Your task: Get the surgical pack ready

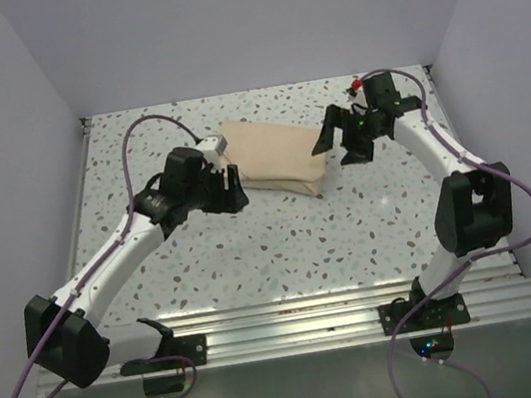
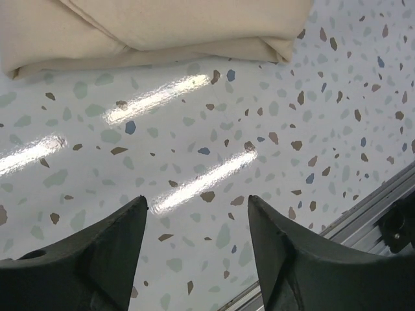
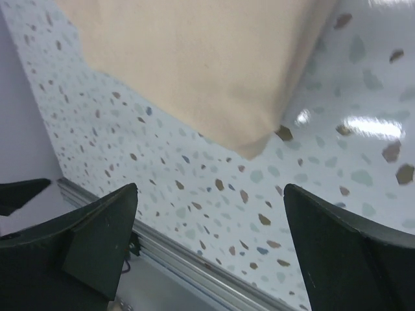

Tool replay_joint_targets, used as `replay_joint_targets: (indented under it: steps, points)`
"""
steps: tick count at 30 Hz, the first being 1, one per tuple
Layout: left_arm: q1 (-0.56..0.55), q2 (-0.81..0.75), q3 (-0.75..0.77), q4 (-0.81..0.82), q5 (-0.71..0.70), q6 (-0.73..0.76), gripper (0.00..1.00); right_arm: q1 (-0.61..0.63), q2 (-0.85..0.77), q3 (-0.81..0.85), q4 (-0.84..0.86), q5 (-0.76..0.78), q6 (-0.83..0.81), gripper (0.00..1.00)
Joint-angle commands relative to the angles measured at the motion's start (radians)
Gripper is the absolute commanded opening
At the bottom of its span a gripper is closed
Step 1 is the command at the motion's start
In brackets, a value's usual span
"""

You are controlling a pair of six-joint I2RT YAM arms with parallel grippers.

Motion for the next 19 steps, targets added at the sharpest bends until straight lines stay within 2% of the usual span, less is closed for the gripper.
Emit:
replay_joint_targets:
  steps: [1,3,4,6,9,11,15,19]
  points:
    - [0.034,-0.061,-0.043,0.048,-0.047,-0.116,0.69,-0.003,-0.077,-0.145,-0.089,0.129,-0.051,0.99]
    - [0.055,-0.086,-0.081,0.09,-0.02,-0.145,0.72,0.003,-0.163,-0.211,-0.029,0.204,-0.071,0.99]
    - [0.075,-0.096,-0.086,0.114,0.008,-0.16,0.78,0.008,-0.188,-0.271,-0.009,0.229,-0.083,0.99]
    - [0.098,-0.095,-0.089,0.121,0.022,-0.165,0.82,0.023,-0.232,-0.317,0.02,0.246,-0.109,0.99]
    - [0.14,-0.098,-0.104,0.133,0.051,-0.186,0.89,0.025,-0.231,-0.366,0.022,0.102,-0.152,0.99]
    - [0.163,-0.113,-0.135,0.16,0.083,-0.217,0.98,0.043,-0.223,-0.389,0.051,0.082,-0.143,0.99]
    - [0.217,-0.113,-0.181,0.2,0.135,-0.26,1.0,0.057,-0.219,-0.409,0.054,0.138,-0.11,0.99]
    - [0.256,-0.113,-0.24,0.274,0.206,-0.323,1.0,0.061,-0.274,-0.472,0.188,0.112,-0.105,0.99]
